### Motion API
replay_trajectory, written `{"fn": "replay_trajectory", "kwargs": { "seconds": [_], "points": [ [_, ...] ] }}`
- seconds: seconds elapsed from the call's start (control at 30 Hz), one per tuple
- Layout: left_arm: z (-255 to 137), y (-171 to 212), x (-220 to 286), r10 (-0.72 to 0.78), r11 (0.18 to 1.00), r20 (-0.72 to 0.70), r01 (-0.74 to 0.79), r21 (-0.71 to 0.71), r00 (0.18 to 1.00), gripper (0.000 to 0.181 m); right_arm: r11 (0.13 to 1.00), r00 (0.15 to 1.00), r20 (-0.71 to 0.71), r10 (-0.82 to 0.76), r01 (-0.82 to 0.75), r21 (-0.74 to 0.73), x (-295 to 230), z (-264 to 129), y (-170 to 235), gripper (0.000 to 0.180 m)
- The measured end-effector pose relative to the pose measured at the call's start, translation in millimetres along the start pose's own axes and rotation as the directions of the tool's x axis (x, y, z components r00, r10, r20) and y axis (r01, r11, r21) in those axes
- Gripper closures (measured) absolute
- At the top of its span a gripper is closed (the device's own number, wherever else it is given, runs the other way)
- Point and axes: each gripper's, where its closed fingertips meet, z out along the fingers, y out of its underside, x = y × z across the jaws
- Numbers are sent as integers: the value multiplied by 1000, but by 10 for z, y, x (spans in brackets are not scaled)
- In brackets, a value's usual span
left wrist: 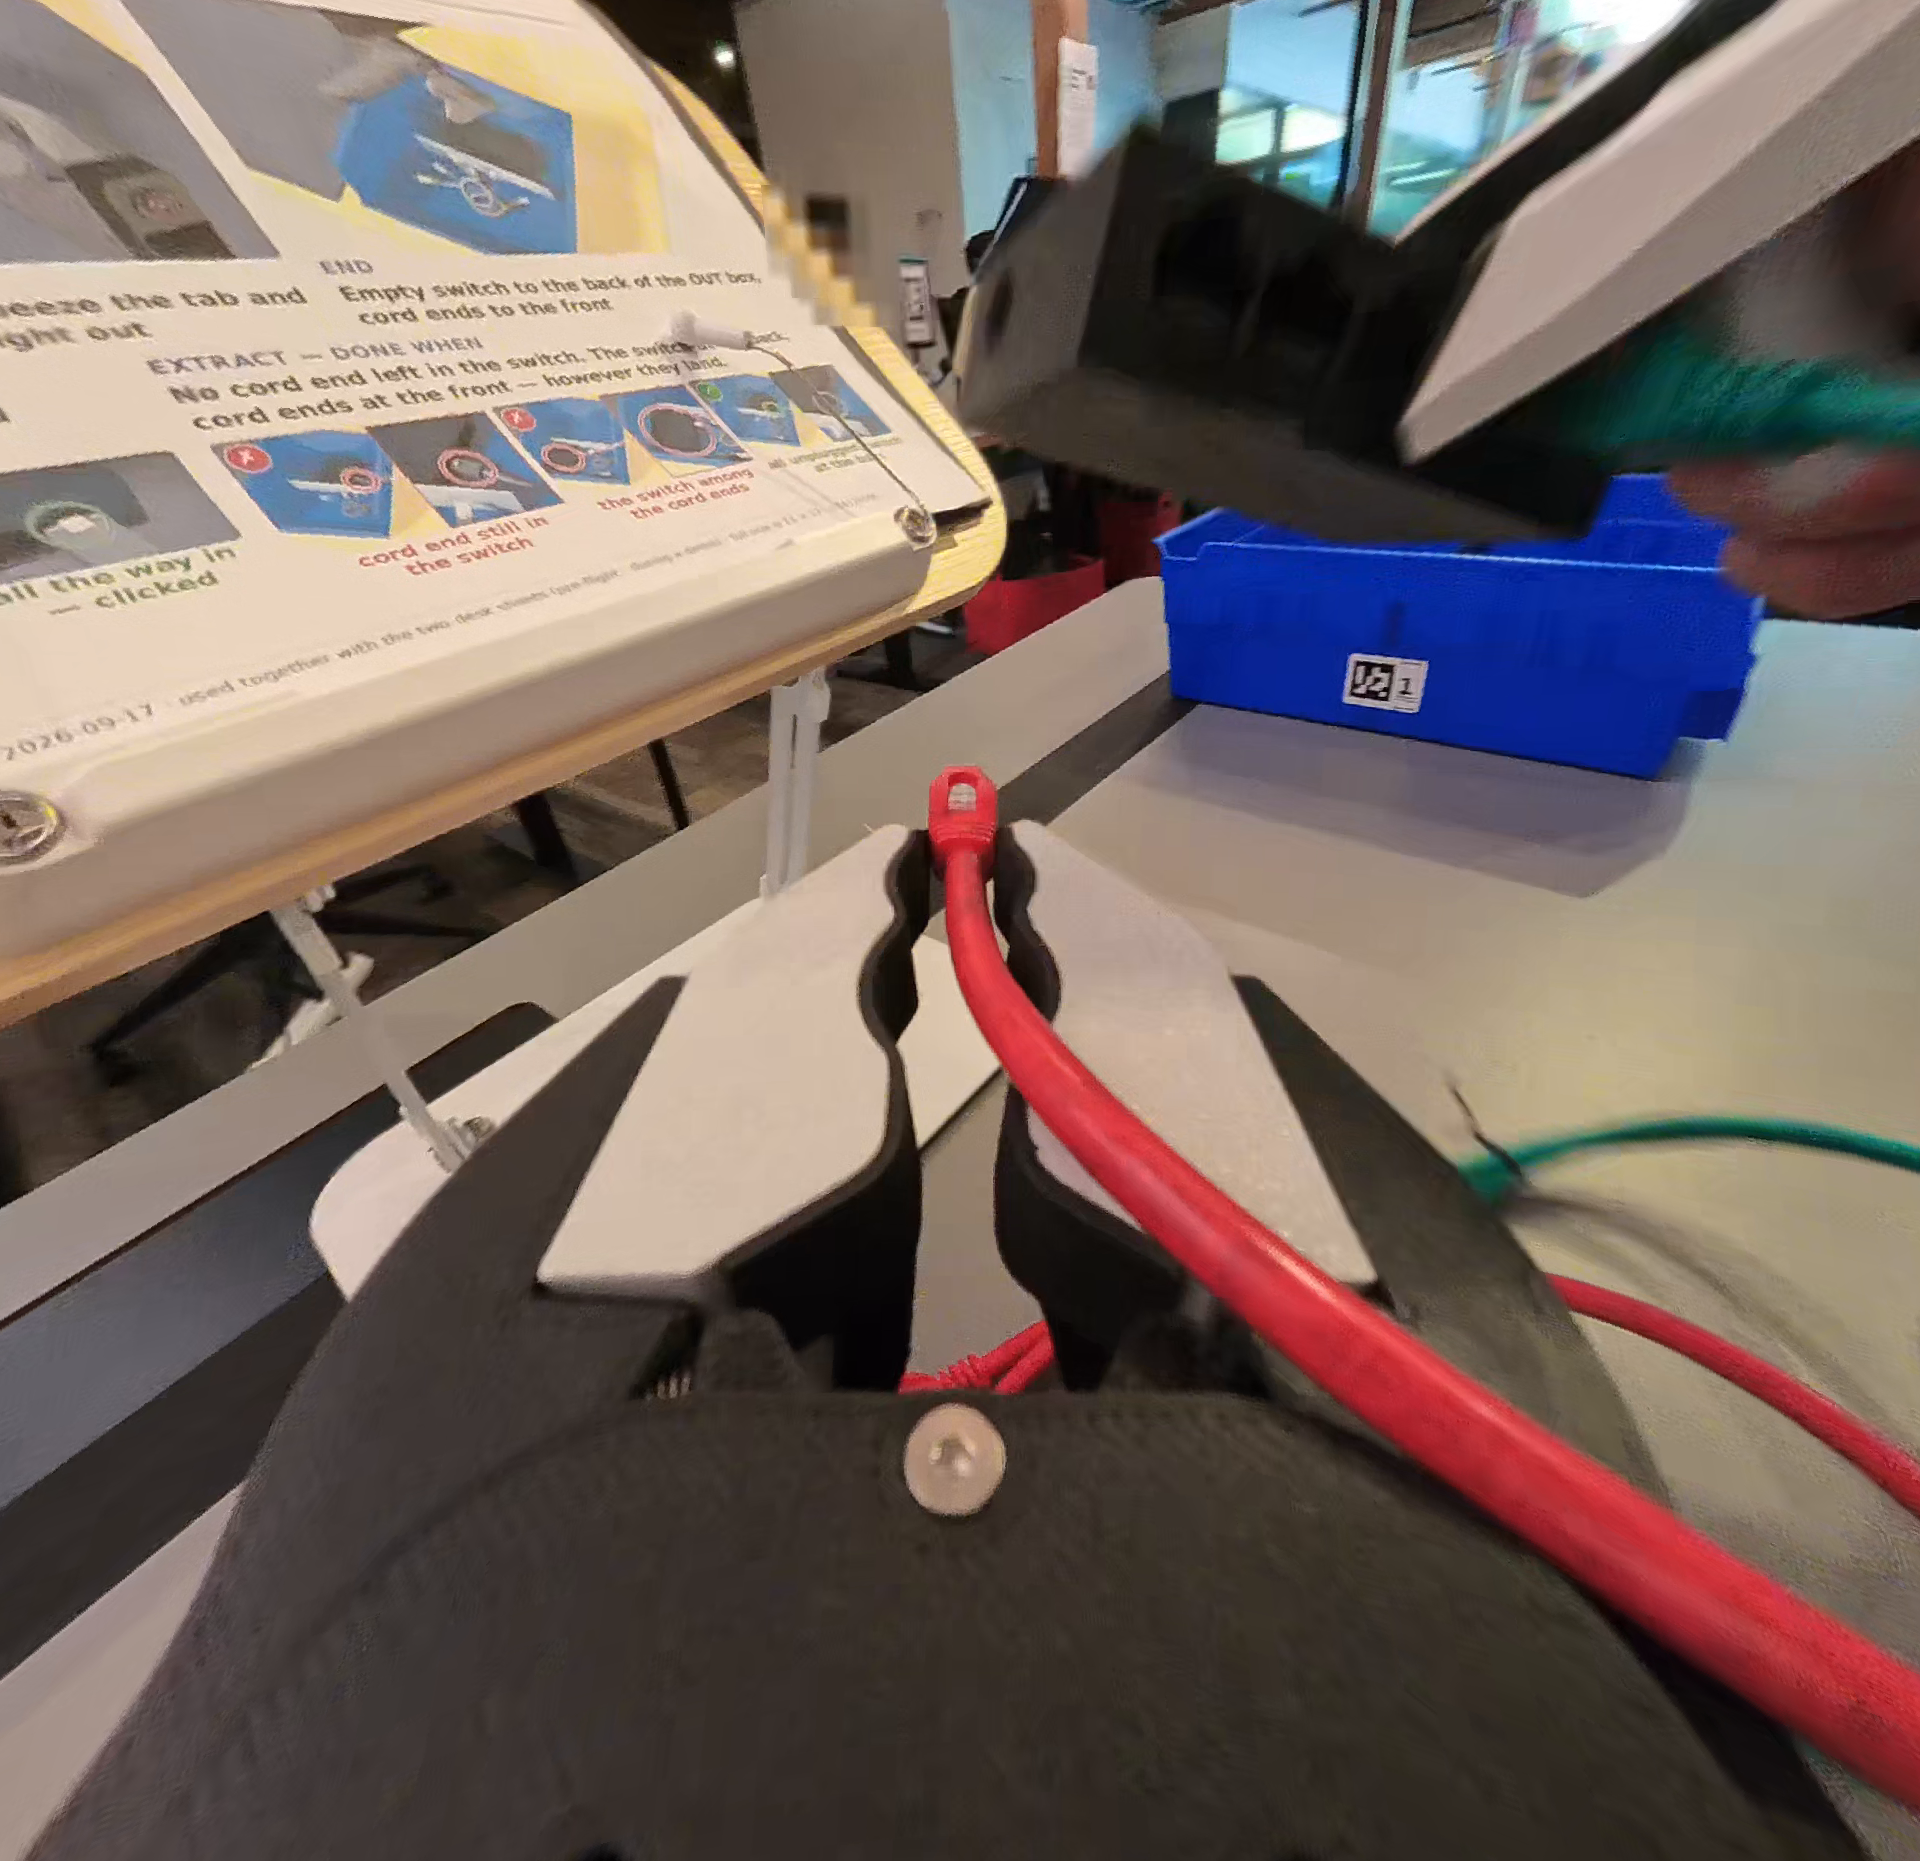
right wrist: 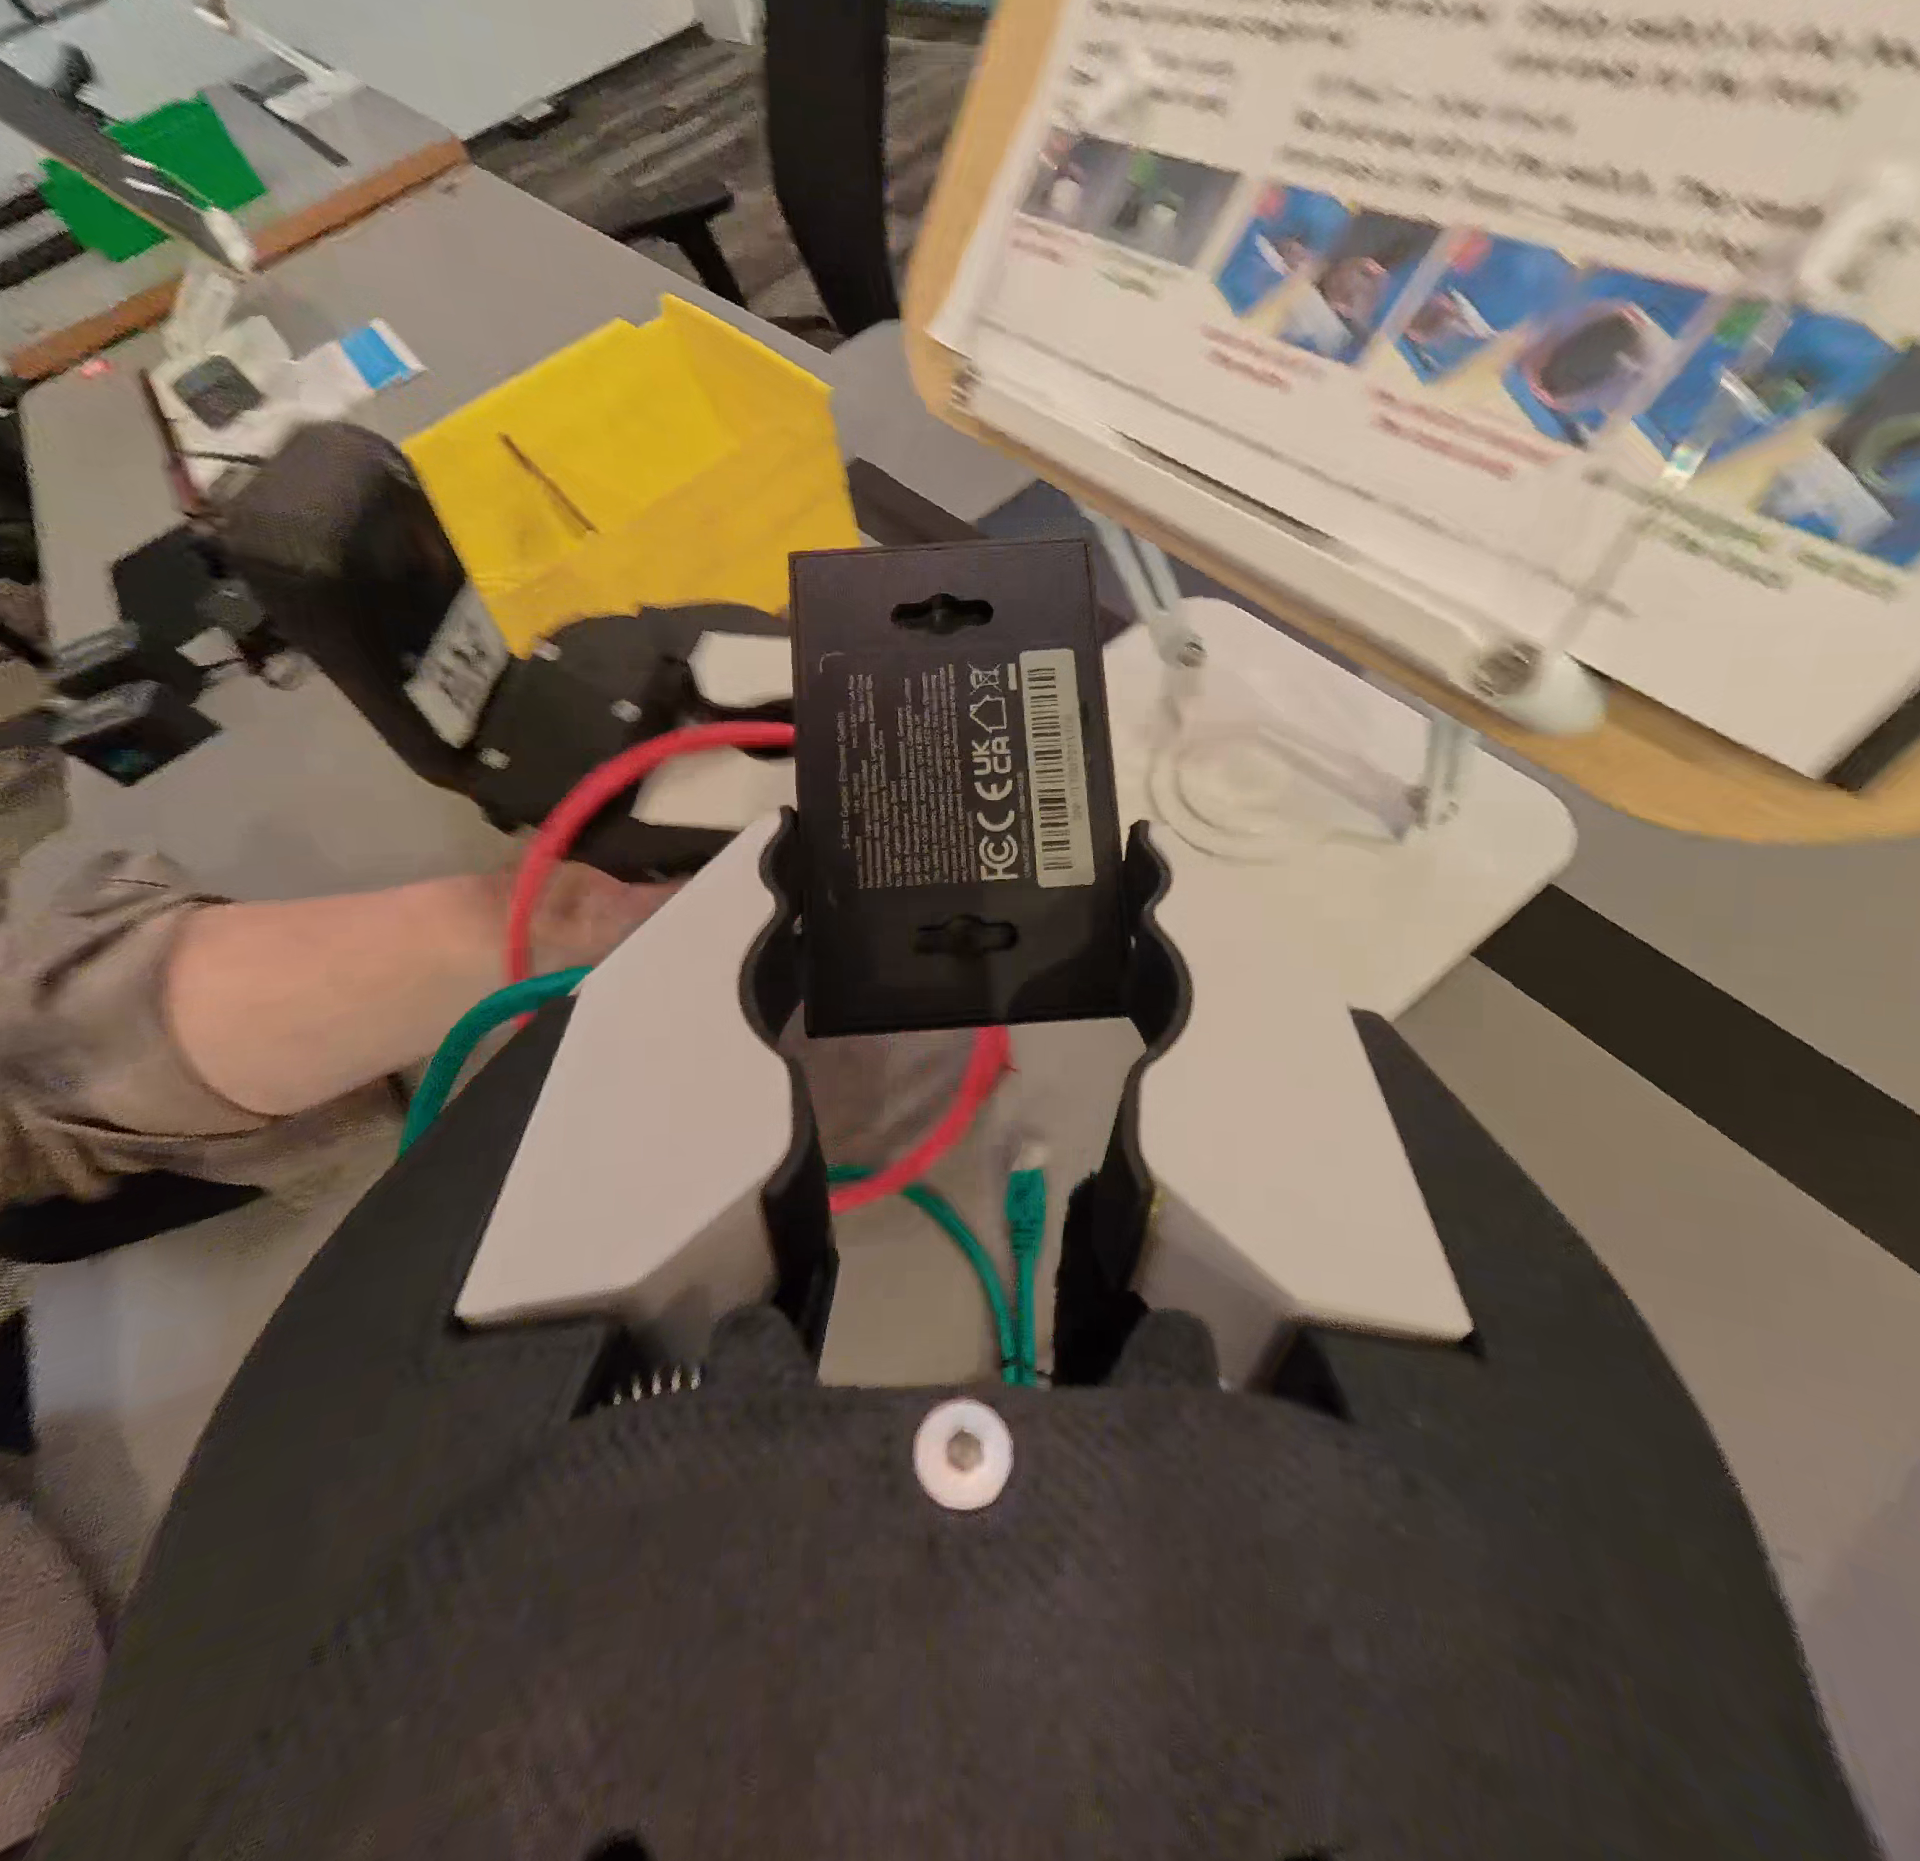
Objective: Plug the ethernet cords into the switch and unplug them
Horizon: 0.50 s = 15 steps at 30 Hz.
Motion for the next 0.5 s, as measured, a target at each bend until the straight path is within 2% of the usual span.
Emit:
{"fn": "replay_trajectory", "kwargs": {
  "seconds": [0.17,0.4,0.5],
  "points": [
    [3,-52,33,62,998,106,-60,-16,992,169,998,1000,12,-16,17,-65,-380,234,-94,120],
    [-19,-87,41,71,997,195,-69,-18,978,169,987,995,-102,-16,-1,-160,-348,550,111,120],
    [-9,-59,54,23,1000,189,-22,-7,982,170,985,986,-158,-48,21,-170,-348,571,114,120]
  ]
}}
